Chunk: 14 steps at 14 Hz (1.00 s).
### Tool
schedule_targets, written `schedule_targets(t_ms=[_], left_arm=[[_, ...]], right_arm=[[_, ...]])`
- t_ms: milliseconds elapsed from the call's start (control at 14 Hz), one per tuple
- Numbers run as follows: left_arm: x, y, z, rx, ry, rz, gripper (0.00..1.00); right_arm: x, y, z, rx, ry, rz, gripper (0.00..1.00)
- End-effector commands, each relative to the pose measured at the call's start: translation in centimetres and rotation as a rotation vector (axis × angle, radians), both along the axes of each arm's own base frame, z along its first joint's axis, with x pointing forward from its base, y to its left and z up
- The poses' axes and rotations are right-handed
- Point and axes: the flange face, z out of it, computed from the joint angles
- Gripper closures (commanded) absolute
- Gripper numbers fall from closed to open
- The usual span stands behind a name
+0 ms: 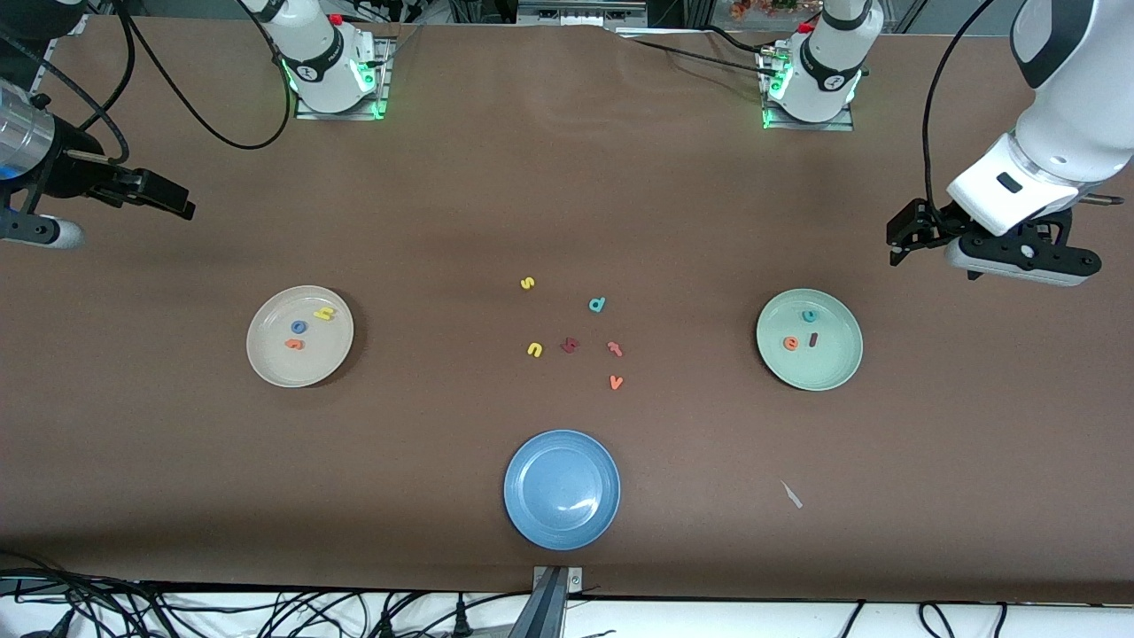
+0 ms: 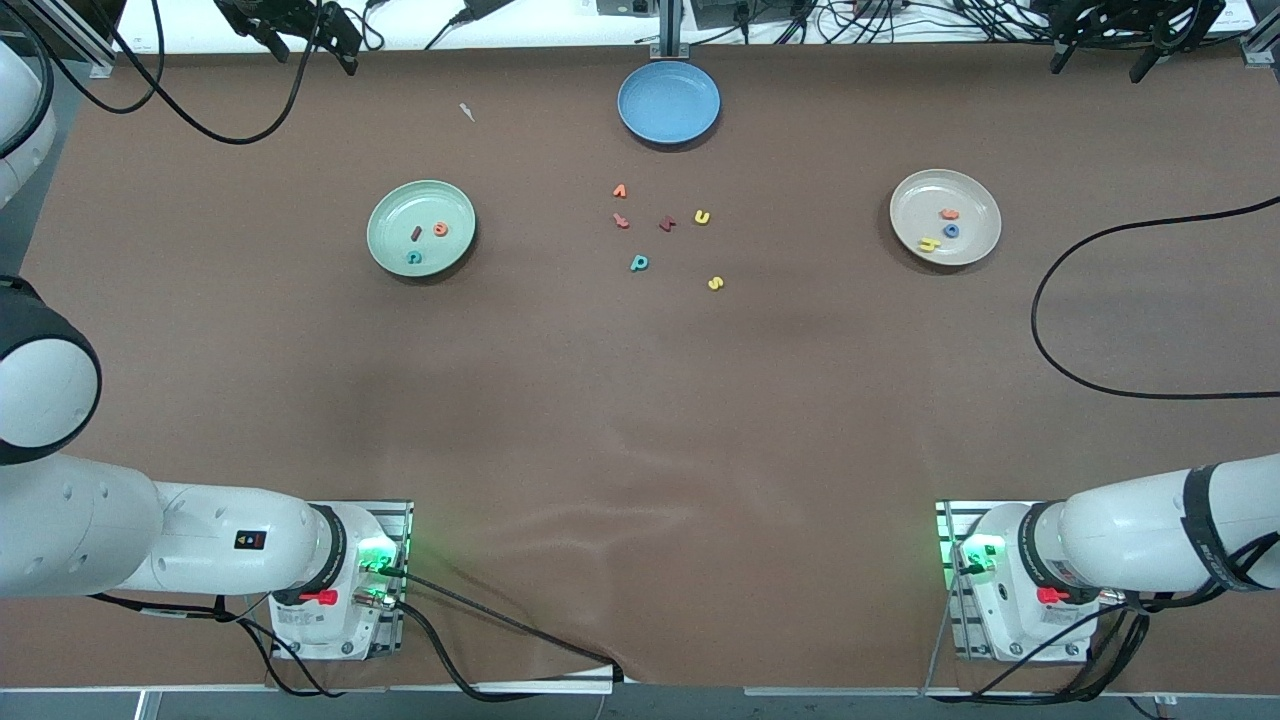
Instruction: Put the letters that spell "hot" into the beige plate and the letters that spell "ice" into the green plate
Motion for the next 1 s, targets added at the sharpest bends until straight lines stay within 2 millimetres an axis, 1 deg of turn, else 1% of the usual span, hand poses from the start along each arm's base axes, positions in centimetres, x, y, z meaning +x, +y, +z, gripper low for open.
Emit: schedule_targets(t_ms=[0, 71, 143, 214, 286, 357, 429, 500, 643, 786, 929], left_arm=[[-0.6, -0.1, 1.4, -0.037, 0.011, -0.010, 0.00], [-0.5, -0.1, 2.1, -0.044, 0.005, -0.006, 0.00], [-0.8, 0.0, 2.1, -0.037, 0.038, -0.008, 0.00], [-1.1, 0.0, 2.6, -0.037, 0.058, -0.008, 0.00], [-1.2, 0.1, 3.5, -0.037, 0.057, -0.007, 0.00], [-1.3, 0.7, 4.0, -0.038, 0.068, 0.001, 0.00], [-1.5, 2.1, 5.1, -0.045, 0.085, 0.025, 0.00], [-1.7, 2.9, 6.1, -0.052, 0.097, 0.039, 0.00], [-1.8, 3.1, 6.3, -0.054, 0.099, 0.042, 0.00], [-1.5, 3.5, 6.0, -0.052, 0.094, 0.048, 0.00], [-0.9, 4.0, 6.3, -0.050, 0.043, 0.055, 0.00]], right_arm=[[0.2, 0.2, 0.5, 0.004, 0.001, -0.002, 0.00], [0.2, 0.2, 0.5, 0.005, 0.001, -0.002, 0.00], [0.2, 0.2, 0.5, 0.004, 0.001, -0.003, 0.00], [0.2, 0.2, 0.4, 0.004, 0.003, -0.004, 0.00], [0.2, 0.3, 0.6, 0.004, 0.000, 0.000, 0.00], [0.2, 0.3, 0.5, 0.004, 0.001, -0.002, 0.00], [0.2, 0.2, 0.6, 0.005, 0.000, -0.004, 0.00], [0.2, 0.3, 0.6, 0.006, 0.000, -0.001, 0.00], [0.2, 0.3, 0.6, 0.004, 0.000, -0.002, 0.00], [0.2, 0.3, 0.5, 0.004, 0.001, -0.002, 0.00], [0.2, 0.3, 0.5, 0.004, 0.001, -0.002, 0.00]])
